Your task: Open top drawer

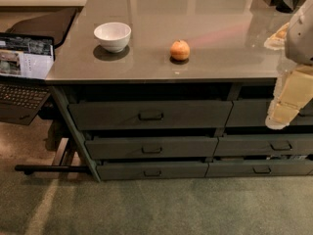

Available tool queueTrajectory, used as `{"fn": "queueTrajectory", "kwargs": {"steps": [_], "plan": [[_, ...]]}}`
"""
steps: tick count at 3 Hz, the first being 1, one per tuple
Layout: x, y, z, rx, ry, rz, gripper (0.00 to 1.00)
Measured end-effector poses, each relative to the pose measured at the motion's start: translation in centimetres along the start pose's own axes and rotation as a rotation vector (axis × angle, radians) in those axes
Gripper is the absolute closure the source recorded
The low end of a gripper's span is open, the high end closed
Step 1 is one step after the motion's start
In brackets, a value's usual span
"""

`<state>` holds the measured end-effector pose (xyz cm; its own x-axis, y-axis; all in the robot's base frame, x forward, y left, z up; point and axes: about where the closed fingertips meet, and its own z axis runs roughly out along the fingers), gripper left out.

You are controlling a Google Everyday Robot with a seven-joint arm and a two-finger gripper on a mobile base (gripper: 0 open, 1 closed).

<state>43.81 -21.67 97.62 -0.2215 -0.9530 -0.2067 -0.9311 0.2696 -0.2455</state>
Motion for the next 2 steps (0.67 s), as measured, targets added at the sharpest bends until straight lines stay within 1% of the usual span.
{"fn": "queueTrajectory", "kwargs": {"steps": [1, 2], "plan": [[0.0, 0.0, 0.0, 0.0, 0.0, 0.0, 0.0], [-0.1, 0.1, 1.3, -0.012, -0.045, -0.016, 0.0]]}}
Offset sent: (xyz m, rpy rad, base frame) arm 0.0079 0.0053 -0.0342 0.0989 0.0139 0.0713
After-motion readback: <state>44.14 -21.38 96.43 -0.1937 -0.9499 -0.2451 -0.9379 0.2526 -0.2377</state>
